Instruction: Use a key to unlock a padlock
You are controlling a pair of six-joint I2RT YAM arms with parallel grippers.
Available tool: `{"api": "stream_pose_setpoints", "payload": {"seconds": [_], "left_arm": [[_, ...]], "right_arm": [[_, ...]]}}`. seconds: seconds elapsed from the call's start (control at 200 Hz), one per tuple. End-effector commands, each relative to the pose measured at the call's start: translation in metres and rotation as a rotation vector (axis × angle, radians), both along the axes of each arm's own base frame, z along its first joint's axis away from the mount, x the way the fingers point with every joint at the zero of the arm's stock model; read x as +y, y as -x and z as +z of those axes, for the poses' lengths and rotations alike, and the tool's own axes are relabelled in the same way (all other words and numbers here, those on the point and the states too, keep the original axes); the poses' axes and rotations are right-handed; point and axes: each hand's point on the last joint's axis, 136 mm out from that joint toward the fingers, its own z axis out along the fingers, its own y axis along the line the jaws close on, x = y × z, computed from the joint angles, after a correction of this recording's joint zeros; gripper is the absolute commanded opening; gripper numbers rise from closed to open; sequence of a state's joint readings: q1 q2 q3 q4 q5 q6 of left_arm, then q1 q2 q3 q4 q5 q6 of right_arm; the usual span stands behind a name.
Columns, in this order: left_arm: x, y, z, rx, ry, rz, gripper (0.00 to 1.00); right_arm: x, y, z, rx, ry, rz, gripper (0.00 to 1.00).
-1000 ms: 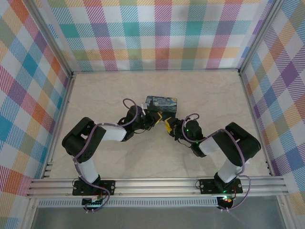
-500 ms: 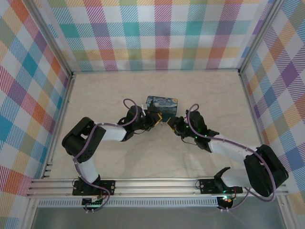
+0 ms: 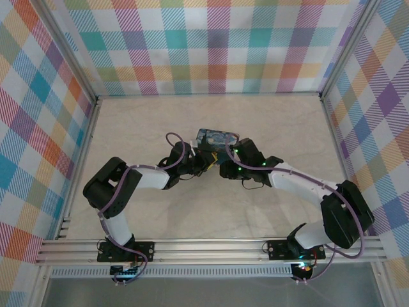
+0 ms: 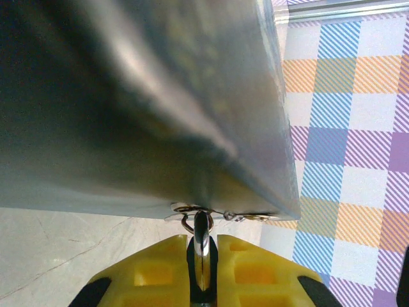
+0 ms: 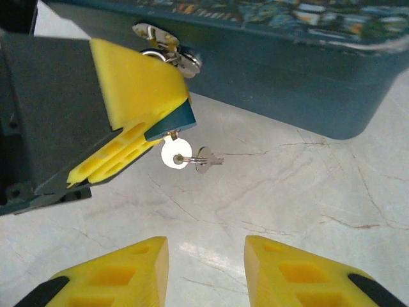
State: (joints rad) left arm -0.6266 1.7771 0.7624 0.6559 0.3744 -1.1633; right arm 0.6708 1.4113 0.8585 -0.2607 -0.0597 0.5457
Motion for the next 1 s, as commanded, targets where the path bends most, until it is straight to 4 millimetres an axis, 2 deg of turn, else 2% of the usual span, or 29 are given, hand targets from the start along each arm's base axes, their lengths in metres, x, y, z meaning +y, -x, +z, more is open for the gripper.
{"api": "stream_pose_setpoints", "payload": {"seconds": [0.0, 0.21, 0.515, 0.765, 0.995], "left_arm": [[-0.006, -0.001, 0.024, -0.036, 0.046, -0.023, 0.03], [-0.003, 0.002, 0.016, -0.016, 0.029, -0.021, 0.03], [-0.005, 0.001, 0.021, -0.017, 0.031, -0.026, 0.04], [-0.006, 0.001, 0.025, -0.02, 0.044, -0.029, 0.04], [-0.007, 0.0, 0.032, -0.028, 0.056, -0.03, 0.04]], "right_arm": [[0.005, -0.003, 0.008, -0.073, 0.065, 0.114, 0.37], [0.007, -0.005, 0.006, -0.083, 0.075, 0.138, 0.37], [0.014, -0.006, 0.004, -0.141, 0.12, 0.197, 0.43], [0.016, -0.012, 0.006, -0.211, 0.16, 0.235, 0.44], [0.027, -0.019, 0.009, -0.26, 0.142, 0.271, 0.44]]}}
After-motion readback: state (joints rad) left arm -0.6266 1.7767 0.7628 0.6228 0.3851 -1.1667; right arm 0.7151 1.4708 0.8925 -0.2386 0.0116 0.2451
